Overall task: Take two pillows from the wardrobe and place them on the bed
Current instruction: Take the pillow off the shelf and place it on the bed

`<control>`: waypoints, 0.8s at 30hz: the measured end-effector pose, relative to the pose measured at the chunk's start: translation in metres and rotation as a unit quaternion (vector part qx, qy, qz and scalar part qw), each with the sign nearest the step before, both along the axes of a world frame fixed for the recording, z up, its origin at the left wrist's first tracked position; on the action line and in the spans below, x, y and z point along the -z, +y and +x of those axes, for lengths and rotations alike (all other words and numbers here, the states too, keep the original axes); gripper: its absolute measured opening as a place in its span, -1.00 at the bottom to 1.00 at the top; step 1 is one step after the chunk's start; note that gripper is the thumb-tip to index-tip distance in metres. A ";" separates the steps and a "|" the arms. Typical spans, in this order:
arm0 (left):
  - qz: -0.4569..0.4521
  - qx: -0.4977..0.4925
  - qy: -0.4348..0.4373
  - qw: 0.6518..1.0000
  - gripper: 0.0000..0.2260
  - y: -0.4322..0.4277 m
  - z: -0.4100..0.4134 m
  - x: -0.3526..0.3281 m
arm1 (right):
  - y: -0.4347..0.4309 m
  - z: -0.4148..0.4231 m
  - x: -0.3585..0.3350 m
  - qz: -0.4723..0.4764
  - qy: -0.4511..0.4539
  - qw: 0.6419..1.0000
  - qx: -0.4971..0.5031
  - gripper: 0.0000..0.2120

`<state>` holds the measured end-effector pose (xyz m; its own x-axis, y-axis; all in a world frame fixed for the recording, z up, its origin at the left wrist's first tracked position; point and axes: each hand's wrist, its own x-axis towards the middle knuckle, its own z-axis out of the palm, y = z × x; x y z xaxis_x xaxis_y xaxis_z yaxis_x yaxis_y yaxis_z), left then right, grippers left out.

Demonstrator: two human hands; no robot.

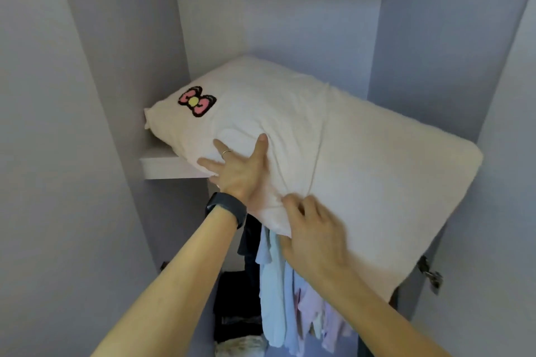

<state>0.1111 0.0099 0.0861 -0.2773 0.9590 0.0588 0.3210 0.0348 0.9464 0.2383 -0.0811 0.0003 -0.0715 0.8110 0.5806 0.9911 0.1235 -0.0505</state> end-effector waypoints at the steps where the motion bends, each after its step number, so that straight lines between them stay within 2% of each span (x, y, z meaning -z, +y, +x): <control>1: 0.010 0.001 -0.008 1.000 0.06 0.002 0.000 0.000 | -0.003 -0.002 0.001 -0.020 0.019 0.999 -0.032 -0.55; 4: 0.036 0.007 0.013 0.999 0.05 0.014 -0.011 0.000 | 0.001 0.005 -0.024 -0.062 0.100 0.988 -0.101 -0.57; 8: 0.064 0.016 0.049 0.997 -0.05 0.029 -0.023 0.001 | 0.037 0.041 -0.099 0.050 0.156 0.986 -0.043 -0.58; 10: 0.085 0.007 0.075 0.993 -0.12 0.031 -0.024 0.005 | 0.066 0.060 -0.133 0.056 0.204 0.977 -0.003 -0.51; 14: 0.120 0.010 0.104 0.987 -0.19 0.038 -0.029 0.020 | 0.122 0.086 -0.166 -0.040 0.235 0.969 0.064 -0.23; 19: 0.152 0.030 0.116 0.981 -0.20 0.044 -0.043 0.039 | 0.150 0.086 -0.169 -0.135 0.227 0.958 0.111 -0.01; 21: 0.164 0.023 0.103 0.981 -0.21 0.042 -0.041 0.044 | 0.151 0.084 -0.157 -0.128 0.221 0.959 0.119 0.00; 24: 0.162 0.025 0.040 0.986 -0.22 0.038 -0.037 0.046 | 0.143 0.088 -0.132 -0.091 0.231 0.959 0.137 -0.03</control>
<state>0.0737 0.0475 0.0401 -0.2132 0.8984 0.3841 0.3882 -0.2829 0.8771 0.3264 0.0615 0.1324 0.3894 0.8534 0.3465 0.8520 -0.1909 -0.4875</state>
